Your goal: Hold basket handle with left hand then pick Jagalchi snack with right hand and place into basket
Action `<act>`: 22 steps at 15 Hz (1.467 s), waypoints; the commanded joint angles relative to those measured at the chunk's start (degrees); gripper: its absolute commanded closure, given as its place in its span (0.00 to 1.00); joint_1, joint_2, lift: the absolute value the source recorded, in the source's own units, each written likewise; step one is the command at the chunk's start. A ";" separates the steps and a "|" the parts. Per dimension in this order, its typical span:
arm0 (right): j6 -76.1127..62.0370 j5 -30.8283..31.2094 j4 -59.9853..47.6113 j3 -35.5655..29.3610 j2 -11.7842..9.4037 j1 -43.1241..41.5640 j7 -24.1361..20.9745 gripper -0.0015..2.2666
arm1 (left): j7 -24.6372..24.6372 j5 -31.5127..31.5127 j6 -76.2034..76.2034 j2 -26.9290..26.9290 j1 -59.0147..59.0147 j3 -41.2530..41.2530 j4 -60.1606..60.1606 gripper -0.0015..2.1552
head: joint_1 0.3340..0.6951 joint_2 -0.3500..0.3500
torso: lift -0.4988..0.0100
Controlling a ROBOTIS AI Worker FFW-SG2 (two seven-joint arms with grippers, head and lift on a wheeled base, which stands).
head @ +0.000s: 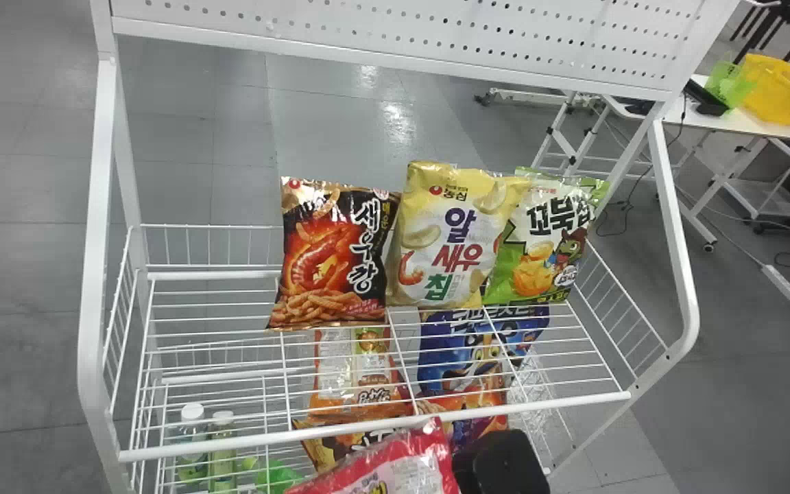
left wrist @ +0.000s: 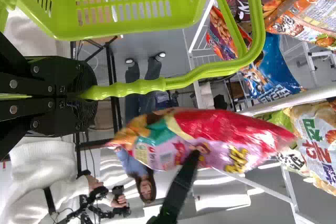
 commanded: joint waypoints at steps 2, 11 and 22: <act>1.05 -0.01 4.19 -0.28 0.39 0.83 0.93 0.79 | 0.09 0.01 0.00 -0.01 0.00 0.00 0.00 0.71 | 1.00 0.00 | 0.96; -16.35 -0.01 24.93 4.99 1.71 -0.75 6.47 0.79 | 0.35 -0.08 0.00 -0.10 -0.09 -0.09 0.00 0.71 | 1.00 0.00 | 0.96; -24.26 0.51 41.90 14.40 4.17 -9.19 7.35 0.79 | 0.35 -0.08 0.00 -0.10 -0.09 -0.09 0.00 0.71 | 1.00 0.10 | 0.96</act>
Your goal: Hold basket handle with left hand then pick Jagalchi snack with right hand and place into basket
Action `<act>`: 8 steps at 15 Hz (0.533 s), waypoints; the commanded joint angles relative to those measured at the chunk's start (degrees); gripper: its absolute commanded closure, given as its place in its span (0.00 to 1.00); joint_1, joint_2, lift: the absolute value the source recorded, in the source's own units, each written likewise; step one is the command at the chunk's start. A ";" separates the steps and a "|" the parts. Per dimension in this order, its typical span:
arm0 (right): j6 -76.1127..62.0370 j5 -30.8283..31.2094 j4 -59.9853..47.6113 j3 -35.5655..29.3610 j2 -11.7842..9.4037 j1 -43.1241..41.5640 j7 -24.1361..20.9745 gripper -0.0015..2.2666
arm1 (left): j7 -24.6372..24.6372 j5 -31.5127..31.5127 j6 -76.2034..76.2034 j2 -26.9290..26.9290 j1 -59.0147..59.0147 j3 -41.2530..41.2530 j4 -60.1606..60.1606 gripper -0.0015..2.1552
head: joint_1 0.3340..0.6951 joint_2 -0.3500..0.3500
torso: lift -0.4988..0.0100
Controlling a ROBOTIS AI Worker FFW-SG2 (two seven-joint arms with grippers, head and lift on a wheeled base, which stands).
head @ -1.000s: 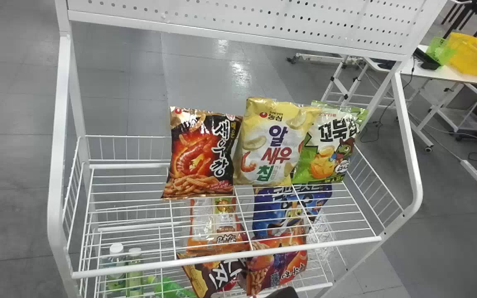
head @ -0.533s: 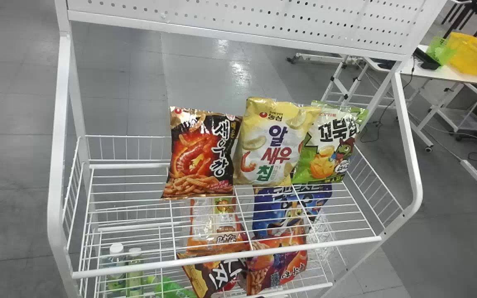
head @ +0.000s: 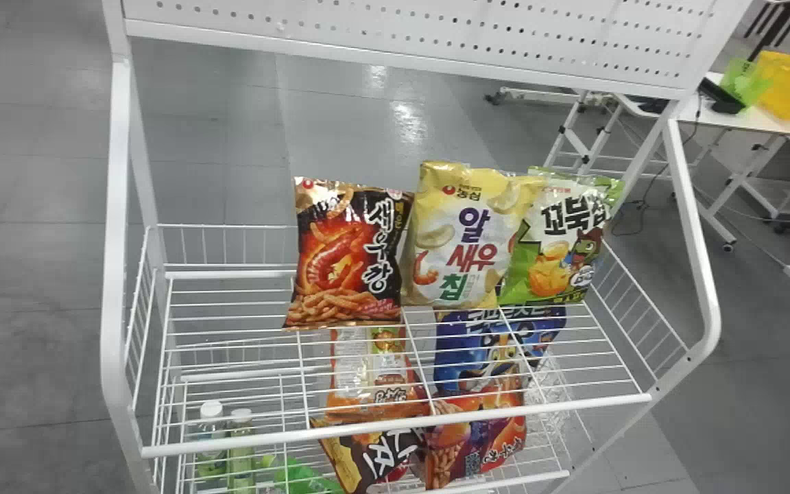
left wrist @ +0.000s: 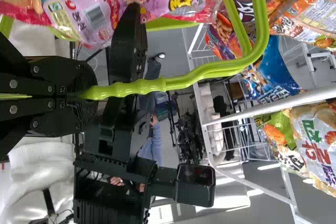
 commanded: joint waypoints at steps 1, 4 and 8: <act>-1.75 0.40 3.52 1.27 0.22 -1.72 0.02 0.79 | 0.01 0.00 0.00 0.00 0.00 0.00 0.00 0.71 | 1.00 0.11 | 0.96; -2.45 0.75 6.59 2.15 0.84 -2.78 -0.16 0.78 | -0.08 0.00 0.00 0.00 0.00 0.00 0.00 0.71 | 1.00 0.15 | 0.96; 4.58 1.28 8.35 2.15 1.28 -4.62 -0.60 0.00 | -0.08 0.00 0.00 0.00 -0.09 -0.09 0.00 0.71 | 1.00 0.11 | 0.96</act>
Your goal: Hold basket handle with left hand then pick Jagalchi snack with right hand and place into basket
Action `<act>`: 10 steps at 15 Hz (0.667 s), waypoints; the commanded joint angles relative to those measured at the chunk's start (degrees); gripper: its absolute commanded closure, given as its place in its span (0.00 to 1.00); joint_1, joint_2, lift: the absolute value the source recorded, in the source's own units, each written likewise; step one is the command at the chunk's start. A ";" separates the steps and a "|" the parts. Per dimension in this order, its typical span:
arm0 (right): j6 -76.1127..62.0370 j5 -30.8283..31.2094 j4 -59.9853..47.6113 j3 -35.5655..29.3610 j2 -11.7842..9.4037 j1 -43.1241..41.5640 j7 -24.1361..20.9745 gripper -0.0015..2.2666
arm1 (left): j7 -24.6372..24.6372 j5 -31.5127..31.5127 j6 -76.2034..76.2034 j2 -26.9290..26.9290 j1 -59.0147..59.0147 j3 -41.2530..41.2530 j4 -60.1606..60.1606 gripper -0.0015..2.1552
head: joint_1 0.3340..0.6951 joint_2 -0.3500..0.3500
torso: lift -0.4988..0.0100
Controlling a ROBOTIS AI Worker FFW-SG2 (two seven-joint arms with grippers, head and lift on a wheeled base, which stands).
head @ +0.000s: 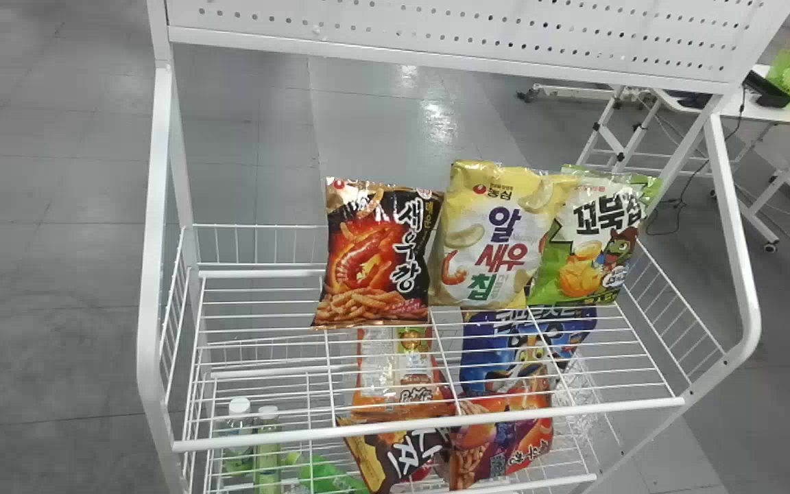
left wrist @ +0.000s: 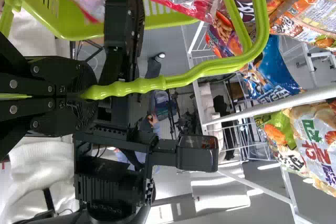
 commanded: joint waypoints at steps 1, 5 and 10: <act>2.42 -0.23 1.18 0.00 0.23 -0.68 0.00 0.00 | 0.00 0.00 0.00 0.00 -0.05 -0.04 0.00 0.71 | 1.00 0.09 | 0.96; -1.80 1.53 -3.66 -1.40 -0.21 2.84 -2.02 0.02 | 0.09 0.00 0.00 0.00 0.04 0.04 -0.09 0.71 | 1.00 0.05 | 0.96; -6.19 4.96 -14.20 -6.24 -1.62 9.52 -4.66 0.02 | 0.00 0.00 0.00 0.00 0.04 0.04 -0.09 0.71 | 1.00 0.00 | 0.96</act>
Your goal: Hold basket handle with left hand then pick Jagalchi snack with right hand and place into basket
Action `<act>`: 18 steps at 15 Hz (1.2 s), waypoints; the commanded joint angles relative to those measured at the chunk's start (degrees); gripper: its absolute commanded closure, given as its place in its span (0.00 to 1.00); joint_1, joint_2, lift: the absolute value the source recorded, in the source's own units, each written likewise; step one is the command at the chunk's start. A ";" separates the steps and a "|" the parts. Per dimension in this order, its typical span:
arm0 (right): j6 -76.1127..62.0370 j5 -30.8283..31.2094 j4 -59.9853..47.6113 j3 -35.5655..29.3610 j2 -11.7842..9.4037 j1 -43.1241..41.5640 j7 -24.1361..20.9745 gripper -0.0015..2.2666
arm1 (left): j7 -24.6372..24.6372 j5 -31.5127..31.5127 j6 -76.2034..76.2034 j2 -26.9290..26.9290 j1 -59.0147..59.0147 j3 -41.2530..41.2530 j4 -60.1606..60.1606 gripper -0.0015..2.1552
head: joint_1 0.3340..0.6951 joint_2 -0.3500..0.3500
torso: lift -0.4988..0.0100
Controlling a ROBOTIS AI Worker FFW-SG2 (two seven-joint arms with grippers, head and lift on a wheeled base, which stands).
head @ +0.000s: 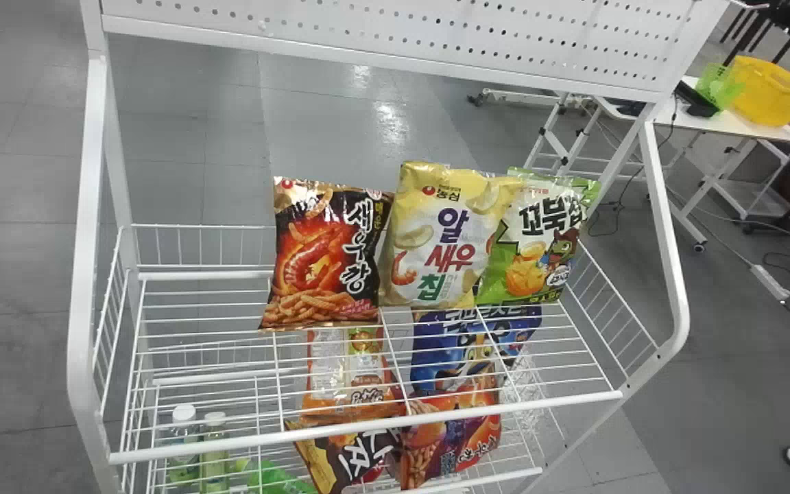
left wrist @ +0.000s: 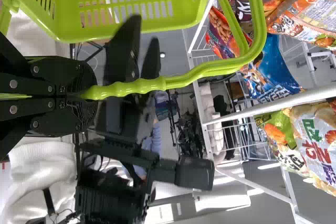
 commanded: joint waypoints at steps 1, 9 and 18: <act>-3.14 0.63 -5.79 -3.08 -0.60 3.44 0.12 0.02 | -0.09 0.00 0.00 0.00 0.00 0.00 0.09 0.71 | 1.00 0.00 | 0.96; -31.62 3.36 -12.73 -7.47 -0.60 7.66 2.32 0.02 | -0.44 0.27 0.00 -0.18 0.18 0.53 0.53 0.71 | 1.00 0.00 | 0.96; -62.91 7.75 -2.89 -6.24 -0.60 8.63 3.90 0.02 | 0.00 0.18 -0.70 -0.26 -0.44 1.14 1.49 0.71 | 1.00 0.00 | 0.96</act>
